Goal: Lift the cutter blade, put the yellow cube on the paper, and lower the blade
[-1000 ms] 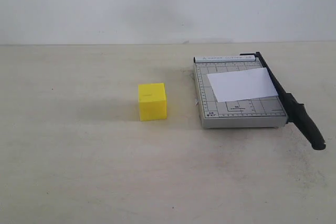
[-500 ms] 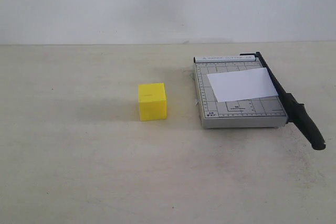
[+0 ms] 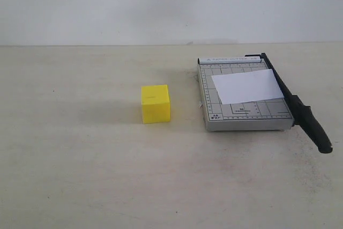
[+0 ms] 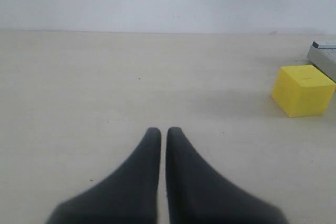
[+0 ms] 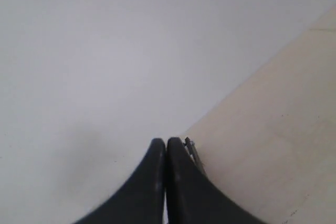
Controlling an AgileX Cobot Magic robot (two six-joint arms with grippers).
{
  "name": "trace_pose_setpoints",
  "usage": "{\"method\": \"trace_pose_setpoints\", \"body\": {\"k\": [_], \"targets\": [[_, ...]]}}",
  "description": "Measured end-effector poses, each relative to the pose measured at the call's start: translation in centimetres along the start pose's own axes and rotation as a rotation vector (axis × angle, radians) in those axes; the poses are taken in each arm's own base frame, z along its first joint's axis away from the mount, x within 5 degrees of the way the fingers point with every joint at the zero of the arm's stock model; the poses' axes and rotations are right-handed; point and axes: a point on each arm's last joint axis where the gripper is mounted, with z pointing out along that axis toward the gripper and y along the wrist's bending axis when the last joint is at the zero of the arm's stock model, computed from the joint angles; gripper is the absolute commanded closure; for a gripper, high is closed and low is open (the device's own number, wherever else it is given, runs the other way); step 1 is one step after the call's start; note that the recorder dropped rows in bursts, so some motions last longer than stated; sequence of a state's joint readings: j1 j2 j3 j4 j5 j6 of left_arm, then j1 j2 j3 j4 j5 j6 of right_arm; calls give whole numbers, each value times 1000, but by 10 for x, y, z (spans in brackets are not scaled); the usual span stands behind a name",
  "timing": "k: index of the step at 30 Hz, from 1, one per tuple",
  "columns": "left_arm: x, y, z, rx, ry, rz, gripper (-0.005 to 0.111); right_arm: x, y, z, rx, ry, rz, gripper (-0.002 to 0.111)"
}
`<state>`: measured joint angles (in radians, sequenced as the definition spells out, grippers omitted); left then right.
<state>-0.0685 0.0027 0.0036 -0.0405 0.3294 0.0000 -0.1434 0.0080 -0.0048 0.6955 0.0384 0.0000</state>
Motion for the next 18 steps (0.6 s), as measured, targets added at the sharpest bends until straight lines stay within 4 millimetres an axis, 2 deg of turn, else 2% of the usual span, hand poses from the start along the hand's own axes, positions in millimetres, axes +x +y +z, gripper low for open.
{"method": "trace_pose_setpoints", "body": {"k": [4, 7, 10, 13, 16, 18], "targets": [[0, 0, 0, 0, 0, 0, 102, -5, 7, 13, 49, 118, -147, 108], [0, 0, 0, 0, 0, 0, 102, 6, 1, 35, 164, 339, -147, 105], [0, 0, 0, 0, 0, 0, 102, 16, 1, 60, 205, 564, -238, 88], [0, 0, 0, 0, 0, 0, 102, 16, 17, 95, 88, 737, -494, 63], [0, 0, 0, 0, 0, 0, 102, 12, 38, 127, -29, 780, -667, 42], [0, 0, 0, 0, 0, 0, 102, 11, 43, 143, -44, 787, -700, 40]]}}
